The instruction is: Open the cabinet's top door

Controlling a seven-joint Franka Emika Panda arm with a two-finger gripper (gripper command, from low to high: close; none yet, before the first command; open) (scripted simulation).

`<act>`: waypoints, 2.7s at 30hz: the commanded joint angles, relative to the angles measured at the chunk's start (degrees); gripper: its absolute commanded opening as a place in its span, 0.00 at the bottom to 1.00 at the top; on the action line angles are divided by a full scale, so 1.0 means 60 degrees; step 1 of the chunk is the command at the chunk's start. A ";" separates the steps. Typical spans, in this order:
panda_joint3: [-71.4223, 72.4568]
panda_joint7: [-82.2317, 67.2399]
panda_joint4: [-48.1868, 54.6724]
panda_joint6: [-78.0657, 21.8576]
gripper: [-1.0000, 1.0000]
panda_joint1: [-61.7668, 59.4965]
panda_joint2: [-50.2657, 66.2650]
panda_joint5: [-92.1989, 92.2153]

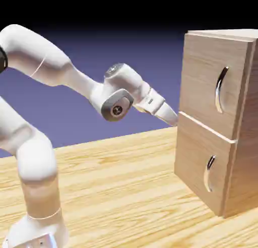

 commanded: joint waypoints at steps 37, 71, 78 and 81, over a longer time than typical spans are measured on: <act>-0.6245 -0.5874 0.2824 -0.0915 1.00 0.5770 -0.2217 -1.5366; -1.1950 -1.0239 0.6272 -0.1741 1.00 1.1817 -0.3462 -2.6998; -1.1062 -0.8725 0.5513 -0.2290 0.00 1.0525 -0.2349 -2.7169; -1.0251 -0.7779 0.5059 -0.2578 0.00 0.9487 -0.1606 -2.7154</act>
